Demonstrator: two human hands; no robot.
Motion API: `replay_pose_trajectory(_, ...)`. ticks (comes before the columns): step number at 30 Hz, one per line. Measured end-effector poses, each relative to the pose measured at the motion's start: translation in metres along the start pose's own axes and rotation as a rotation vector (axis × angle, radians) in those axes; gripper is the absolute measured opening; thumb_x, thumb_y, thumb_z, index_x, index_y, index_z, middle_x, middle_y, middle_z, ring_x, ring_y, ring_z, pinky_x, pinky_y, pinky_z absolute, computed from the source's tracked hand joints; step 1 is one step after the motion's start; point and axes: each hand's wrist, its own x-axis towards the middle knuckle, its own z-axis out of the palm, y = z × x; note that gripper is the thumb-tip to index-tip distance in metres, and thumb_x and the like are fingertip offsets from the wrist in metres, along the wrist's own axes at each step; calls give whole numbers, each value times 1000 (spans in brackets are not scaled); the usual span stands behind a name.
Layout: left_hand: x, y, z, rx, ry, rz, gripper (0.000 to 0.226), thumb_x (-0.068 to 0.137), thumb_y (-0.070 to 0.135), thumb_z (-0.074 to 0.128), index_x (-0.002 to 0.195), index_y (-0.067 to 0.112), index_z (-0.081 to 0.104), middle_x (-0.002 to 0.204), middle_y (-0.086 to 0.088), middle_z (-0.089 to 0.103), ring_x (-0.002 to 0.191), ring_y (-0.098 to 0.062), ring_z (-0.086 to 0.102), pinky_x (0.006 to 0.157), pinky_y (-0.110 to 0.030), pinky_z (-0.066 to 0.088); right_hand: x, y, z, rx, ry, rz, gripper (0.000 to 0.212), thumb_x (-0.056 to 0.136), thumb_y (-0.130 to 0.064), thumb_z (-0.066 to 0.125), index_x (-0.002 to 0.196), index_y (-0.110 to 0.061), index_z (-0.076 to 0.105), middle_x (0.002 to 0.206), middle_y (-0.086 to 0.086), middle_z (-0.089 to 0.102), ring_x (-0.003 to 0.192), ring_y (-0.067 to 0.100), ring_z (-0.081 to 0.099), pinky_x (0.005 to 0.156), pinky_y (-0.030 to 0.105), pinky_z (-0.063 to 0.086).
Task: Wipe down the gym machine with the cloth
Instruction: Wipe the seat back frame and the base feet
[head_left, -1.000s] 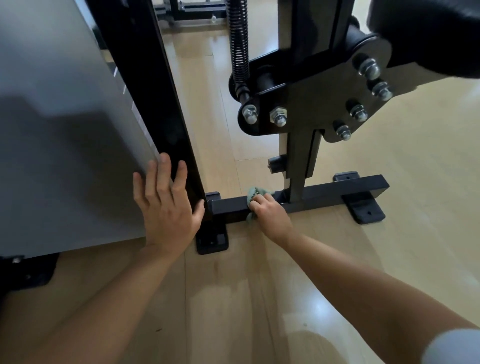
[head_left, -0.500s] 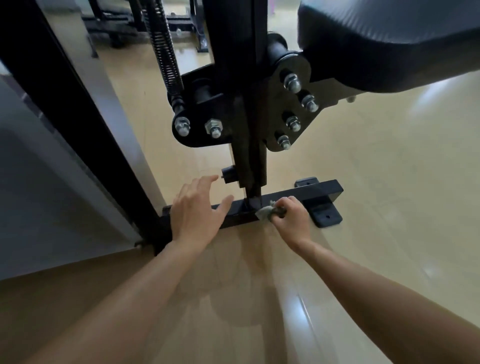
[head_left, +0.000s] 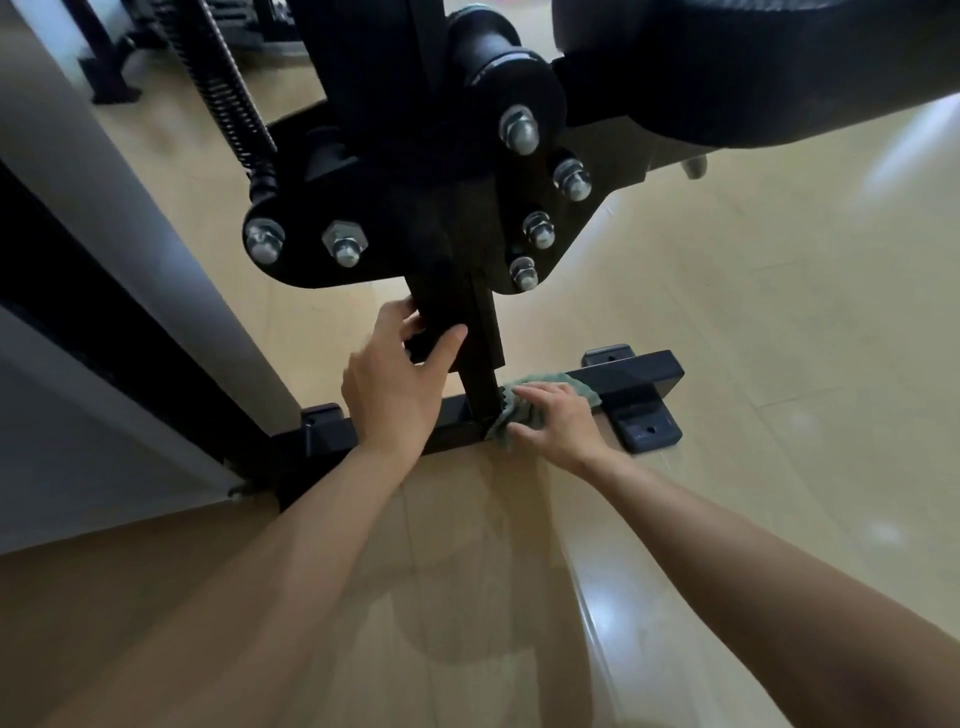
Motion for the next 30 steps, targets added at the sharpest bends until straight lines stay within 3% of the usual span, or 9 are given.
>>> replay_pose_trajectory(3, -1, -5, 9, -27, 60, -18, 40, 89, 51, 72, 117, 23, 63, 104, 10, 74, 91, -13, 70, 79, -43, 61, 7, 5, 4, 2, 79, 17, 64, 84, -38, 77, 142, -24, 54, 139, 0, 56, 130, 23, 46, 113, 42, 36)
replay_pose_trajectory(9, -3, -10, 18, -42, 107, -17, 41, 89, 54, 69, 116, 24, 64, 104, 5, 72, 88, 3, 60, 77, -42, 62, 15, 18, 15, -78, 119, 0, 59, 83, -41, 77, 137, -23, 59, 138, -2, 55, 129, 21, 43, 110, 41, 36)
replay_pose_trajectory(14, -1, -9, 16, -10, 98, 7, 42, 89, 56, 68, 116, 24, 64, 103, 6, 72, 90, -4, 64, 75, -43, 62, 9, 42, 7, -58, 178, 19, 66, 80, -36, 82, 139, -19, 54, 142, 4, 52, 132, 23, 44, 115, 41, 34)
replay_pose_trajectory(17, -3, -7, 16, 3, 103, 9, 41, 91, 52, 69, 117, 22, 64, 104, 3, 73, 90, -4, 63, 76, -44, 62, 2, 69, 0, 3, 300, 95, 60, 78, -37, 83, 126, -15, 54, 132, 5, 52, 123, 22, 48, 112, 38, 41)
replay_pose_trajectory(21, -4, -8, 17, 7, 105, 3, 40, 91, 52, 68, 117, 22, 63, 104, 3, 71, 88, -4, 61, 78, -45, 61, -6, 97, -7, -172, 355, 189, 58, 83, -50, 74, 129, -16, 63, 134, 4, 60, 131, 27, 47, 116, 46, 34)
replay_pose_trajectory(24, -4, -6, 17, -8, 92, -3, 40, 92, 50, 69, 118, 20, 63, 107, -1, 71, 90, -4, 61, 78, -38, 61, -3, 85, -1, -166, 281, 206, 63, 87, -57, 67, 140, -26, 56, 150, 1, 50, 144, 28, 34, 120, 49, 26)
replay_pose_trajectory(26, -5, -6, 16, -9, 80, 0, 41, 92, 49, 69, 118, 18, 63, 109, -3, 71, 92, -5, 61, 76, -32, 58, 1, 66, 5, -168, 191, 114, 61, 91, -55, 64, 145, -31, 51, 156, -2, 43, 149, 27, 27, 122, 48, 18)
replay_pose_trajectory(30, -4, -6, 14, -17, 74, 2, 40, 91, 49, 69, 117, 19, 62, 108, -4, 71, 92, -9, 63, 79, -42, 60, 9, 45, 8, -279, 9, -151, 57, 98, -33, 60, 151, -33, 41, 162, -4, 33, 152, 23, 21, 121, 45, 14)
